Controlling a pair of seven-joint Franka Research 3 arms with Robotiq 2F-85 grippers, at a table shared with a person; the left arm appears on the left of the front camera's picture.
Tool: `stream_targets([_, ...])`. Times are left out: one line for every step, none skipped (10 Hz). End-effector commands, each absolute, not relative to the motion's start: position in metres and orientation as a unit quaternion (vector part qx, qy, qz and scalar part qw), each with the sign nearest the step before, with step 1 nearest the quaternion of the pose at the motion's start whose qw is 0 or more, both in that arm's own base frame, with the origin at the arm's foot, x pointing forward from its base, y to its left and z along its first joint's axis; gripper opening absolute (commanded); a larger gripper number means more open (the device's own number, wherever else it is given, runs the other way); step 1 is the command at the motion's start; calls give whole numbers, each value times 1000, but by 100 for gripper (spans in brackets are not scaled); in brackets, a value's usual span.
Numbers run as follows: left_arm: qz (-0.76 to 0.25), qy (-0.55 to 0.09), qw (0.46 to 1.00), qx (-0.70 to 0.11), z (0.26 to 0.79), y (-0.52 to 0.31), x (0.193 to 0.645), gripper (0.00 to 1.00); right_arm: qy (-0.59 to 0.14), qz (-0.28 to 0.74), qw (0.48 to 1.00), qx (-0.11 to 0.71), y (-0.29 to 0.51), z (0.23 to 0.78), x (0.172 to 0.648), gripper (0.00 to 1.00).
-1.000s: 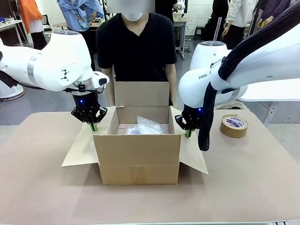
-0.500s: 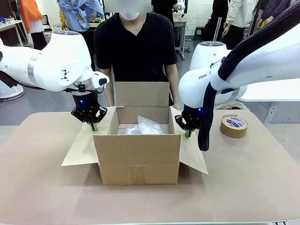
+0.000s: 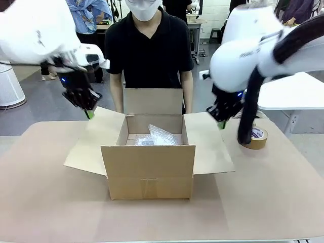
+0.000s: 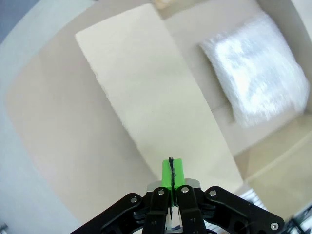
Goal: Wrap the clocks to prevent damage.
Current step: Once the human has placed the objects inside and stepped back, release both hands from the side flaps of the Package Box.
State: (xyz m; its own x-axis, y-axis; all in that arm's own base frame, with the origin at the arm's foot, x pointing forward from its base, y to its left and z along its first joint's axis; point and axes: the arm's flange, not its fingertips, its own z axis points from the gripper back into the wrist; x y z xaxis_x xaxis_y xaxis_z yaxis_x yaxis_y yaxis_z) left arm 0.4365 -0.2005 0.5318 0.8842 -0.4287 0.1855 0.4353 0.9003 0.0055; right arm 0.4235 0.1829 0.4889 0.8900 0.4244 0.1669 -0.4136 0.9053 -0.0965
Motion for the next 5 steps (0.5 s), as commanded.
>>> stream_targets([-334,-62,940,-42,556,-168,414,0,-108,331,935,-67,147,515,392,1])
stream_targets([-366,-55,929,-26,569,-160,411,0,-117,366,920,-78,133,530,385,1])
stream_targets([-389,-60,919,-6,572,-153,399,0,-119,398,906,-73,116,538,379,1])
stream_targets([-383,-66,921,9,574,-146,390,0,-119,406,903,-75,106,539,379,1])
stream_targets([-319,-109,940,54,576,-152,393,0,-106,365,922,-74,132,545,385,1])
